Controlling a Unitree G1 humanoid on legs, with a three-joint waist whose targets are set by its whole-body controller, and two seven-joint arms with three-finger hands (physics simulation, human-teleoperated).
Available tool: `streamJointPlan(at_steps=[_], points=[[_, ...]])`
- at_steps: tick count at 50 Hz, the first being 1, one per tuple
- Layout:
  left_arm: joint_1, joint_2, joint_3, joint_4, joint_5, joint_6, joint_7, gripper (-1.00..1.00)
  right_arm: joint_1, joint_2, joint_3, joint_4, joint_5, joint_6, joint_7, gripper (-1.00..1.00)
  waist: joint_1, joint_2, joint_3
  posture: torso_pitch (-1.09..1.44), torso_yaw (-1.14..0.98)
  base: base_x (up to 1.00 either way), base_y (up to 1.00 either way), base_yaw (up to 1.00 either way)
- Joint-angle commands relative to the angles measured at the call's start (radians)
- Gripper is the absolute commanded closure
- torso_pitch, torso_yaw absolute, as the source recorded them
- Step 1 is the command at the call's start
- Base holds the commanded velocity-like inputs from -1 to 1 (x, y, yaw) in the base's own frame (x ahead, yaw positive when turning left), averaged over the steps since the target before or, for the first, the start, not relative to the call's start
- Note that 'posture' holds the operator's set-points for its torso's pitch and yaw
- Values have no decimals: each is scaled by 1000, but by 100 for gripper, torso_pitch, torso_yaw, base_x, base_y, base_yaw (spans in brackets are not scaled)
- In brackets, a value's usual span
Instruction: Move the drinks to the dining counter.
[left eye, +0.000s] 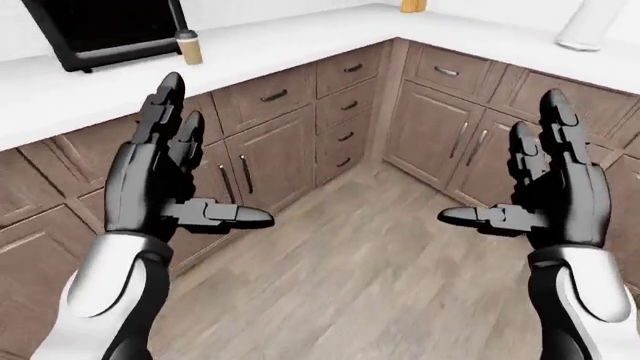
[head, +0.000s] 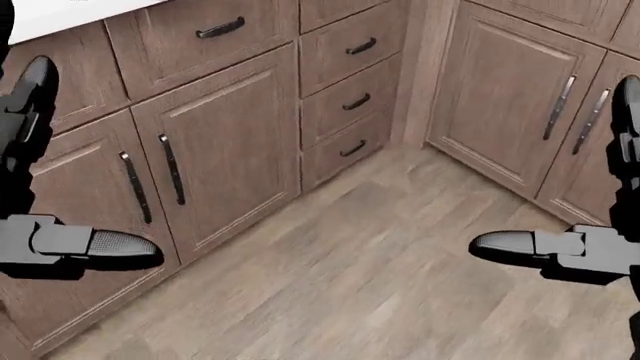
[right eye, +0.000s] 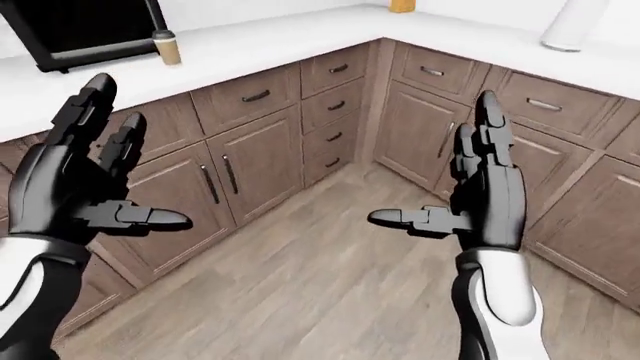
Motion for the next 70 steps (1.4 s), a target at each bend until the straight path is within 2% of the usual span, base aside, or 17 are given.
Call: streamJointPlan(at_steps=[1, 11, 14, 15, 25, 27, 36, 37, 40, 46, 47, 56, 59, 62, 64, 68, 70], points=[[-22, 13, 21, -26, 3, -23, 6, -100, -21, -6, 10, -36, 1, -28, 1, -100, 10, -4, -18, 0, 0, 0, 0, 100], [-3, 3, 17, -33, 9, -32, 1, -100, -23, -5, 19, -44, -6, -16, 3, -100, 0, 113, -16, 0, 0, 0, 0, 100], [-1, 4, 13, -19, 17, -45, -3, -100, -24, -2, 20, -44, -3, -16, 7, -100, 11, 198, -44, 0, 0, 0, 0, 100], [4, 2, 12, -18, 19, -49, -5, -100, -27, 0, 17, -50, 7, -6, 6, -100, 18, 161, -25, 0, 0, 0, 0, 100], [-5, 5, 18, -28, 14, -32, -3, -100, -26, -1, 29, -41, 5, -12, 5, -100, 20, 38, -4, 0, 0, 0, 0, 100], [0, 4, 17, -19, 19, -44, -6, -100, -28, -1, 28, -45, 6, -5, 4, -100, 10, -21, -23, 0, 0, 0, 0, 100], [7, 2, 16, -21, 23, -48, -11, -100, -31, -4, 41, -50, -19, 7, 8, -100, -22, 69, -16, 0, 0, 0, 5, 88], [3, 1, 11, -27, 24, -43, -8, -100, -32, -7, 51, -48, -34, 12, 9, -100, 0, 51, -38, 0, 0, 40, 20, 0], [1, 1, 10, -30, 27, -38, -11, -100, -35, 0, 50, -61, -38, 19, 18, -100, -31, 112, 30, 0, 0, 88, 19, 0], [-23, 4, 17, -45, 17, -7, -7, -100, -54, -3, 52, -53, -43, 23, 21, -100, -74, 205, -15, 0, 0, 100, 19, 0], [-28, 6, 18, -47, 15, -1, -5, -100, -62, -5, 55, -58, -44, 34, 20, -100, -61, 173, 9, 0, 0, 100, 18, 0], [-100, 27, 0, -56, -5, 59, 28, -100, -110, -22, 57, -57, -47, 73, 14, -100, -11, 122, -50, 0, 0, 100, 16, 0], [-110, 29, -3, -61, -7, 70, 30, -100, -110, -22, 50, -60, -43, 74, 12, -100, -13, 62, -62, 0, 0, 100, 10, 0], [-119, 31, -3, -65, -8, 81, 30, -100, -112, -29, 57, -51, -57, 68, 8, -100, -23, 62, 20, 0, 0, 100, 3, 0], [-121, 33, -1, -66, -10, 82, 29, -100, -117, -27, 54, -45, -57, 66, 7, -100, -30, 49, -25, 0, 0, 100, 0, 0], [-126, 39, 4, -67, -13, 89, 28, -100, -134, -35, 49, -65, -56, 99, -1, -100, -32, 42, -21, 0, 0, 66, 0, 0], [-133, 41, -1, -65, -10, 94, 31, -100, -153, -40, 38, -83, -44, 140, -8, -100, -23, 76, -33, 0, 0, 21, 0, 0]])
